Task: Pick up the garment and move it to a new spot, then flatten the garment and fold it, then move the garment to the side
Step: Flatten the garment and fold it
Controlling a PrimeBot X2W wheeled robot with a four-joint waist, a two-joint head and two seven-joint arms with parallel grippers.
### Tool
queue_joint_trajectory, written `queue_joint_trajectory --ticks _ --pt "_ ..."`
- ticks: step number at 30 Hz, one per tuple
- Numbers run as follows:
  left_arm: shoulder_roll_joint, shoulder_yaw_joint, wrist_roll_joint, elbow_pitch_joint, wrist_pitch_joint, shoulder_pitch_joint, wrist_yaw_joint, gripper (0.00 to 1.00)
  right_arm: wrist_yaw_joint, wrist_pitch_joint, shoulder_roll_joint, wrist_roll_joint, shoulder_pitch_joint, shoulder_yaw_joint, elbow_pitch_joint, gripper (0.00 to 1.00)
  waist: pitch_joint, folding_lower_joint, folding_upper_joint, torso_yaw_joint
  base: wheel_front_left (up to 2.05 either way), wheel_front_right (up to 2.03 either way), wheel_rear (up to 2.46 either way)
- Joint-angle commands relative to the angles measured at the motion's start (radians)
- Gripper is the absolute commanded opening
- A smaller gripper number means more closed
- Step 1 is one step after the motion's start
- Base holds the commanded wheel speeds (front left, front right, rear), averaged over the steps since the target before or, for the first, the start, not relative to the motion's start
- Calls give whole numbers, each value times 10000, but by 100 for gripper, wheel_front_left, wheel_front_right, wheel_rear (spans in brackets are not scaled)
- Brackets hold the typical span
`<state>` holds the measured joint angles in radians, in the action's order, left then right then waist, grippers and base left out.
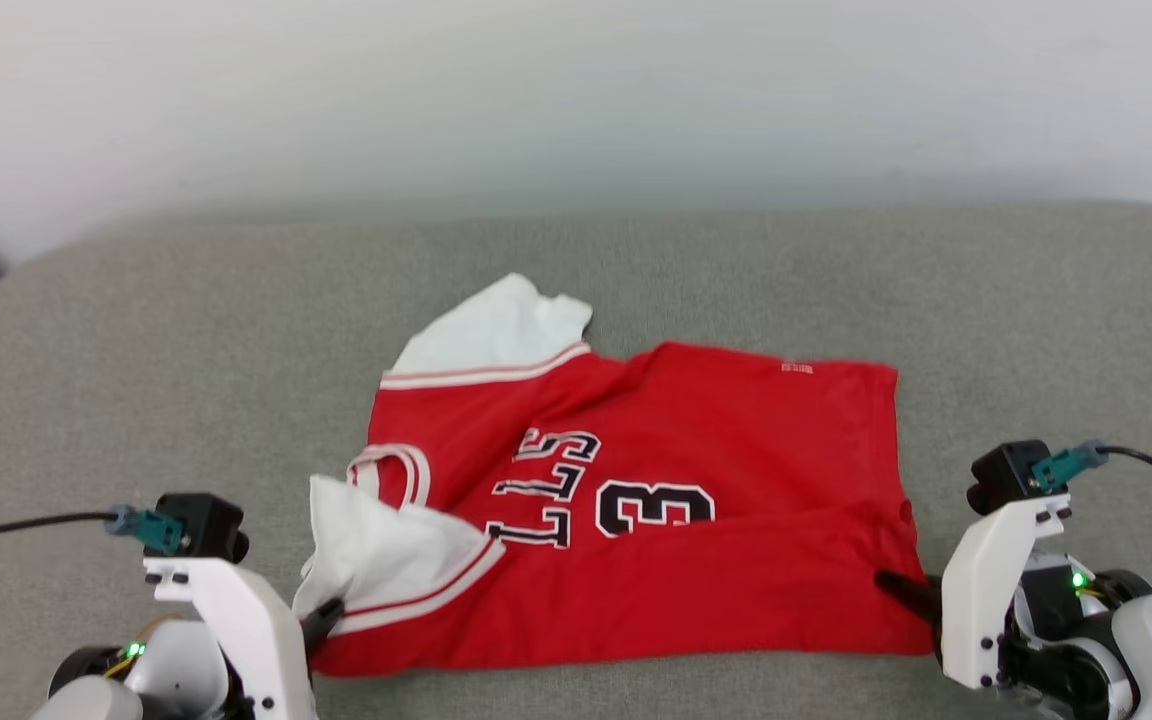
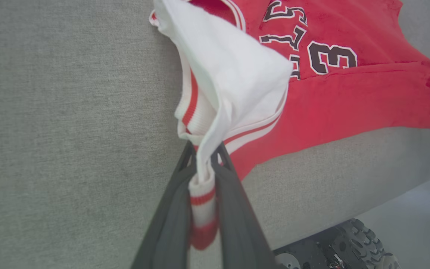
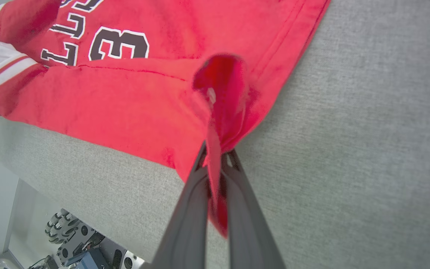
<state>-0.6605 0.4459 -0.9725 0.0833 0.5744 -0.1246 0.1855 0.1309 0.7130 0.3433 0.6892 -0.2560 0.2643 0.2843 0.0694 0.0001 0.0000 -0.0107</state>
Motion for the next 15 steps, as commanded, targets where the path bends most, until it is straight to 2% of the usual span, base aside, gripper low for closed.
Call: queue_joint_trajectory --ticks 1,7,11,12,13,14,15 --pt "-97 -31 -79 50 -61 314 73 0 -4 -9 110 52 288 1 -156 0 -547 -1 0 71 0 0 0" --pt "-267 -70 -225 135 7 884 247 0 -4 132 214 118 887 -235 -310 0 -842 -1 0 77 0 0 0" --pt "-186 -32 -437 22 95 1149 246 0 -4 186 72 121 1308 -516 -272 0 -903 -1 0 38 0 0 0" --pt "-148 -12 -436 -28 73 1176 215 0 -4 189 17 99 1446 -556 -241 4 -913 -1 0 23 0 0 0" --pt "-98 -6 -426 -97 2 1159 203 0 -4 174 -67 68 1576 -552 -217 41 -913 -1 0 10 0 0 0" --pt "-19 5 -452 -194 -17 1148 197 30 -4 97 -138 38 1685 -571 -201 100 -906 -1 0 4 0 0 0" --pt "62 43 -504 -302 -49 1150 153 100 -4 -47 -177 12 1749 -612 -220 100 -893 -1 0 -4 0 0 0"
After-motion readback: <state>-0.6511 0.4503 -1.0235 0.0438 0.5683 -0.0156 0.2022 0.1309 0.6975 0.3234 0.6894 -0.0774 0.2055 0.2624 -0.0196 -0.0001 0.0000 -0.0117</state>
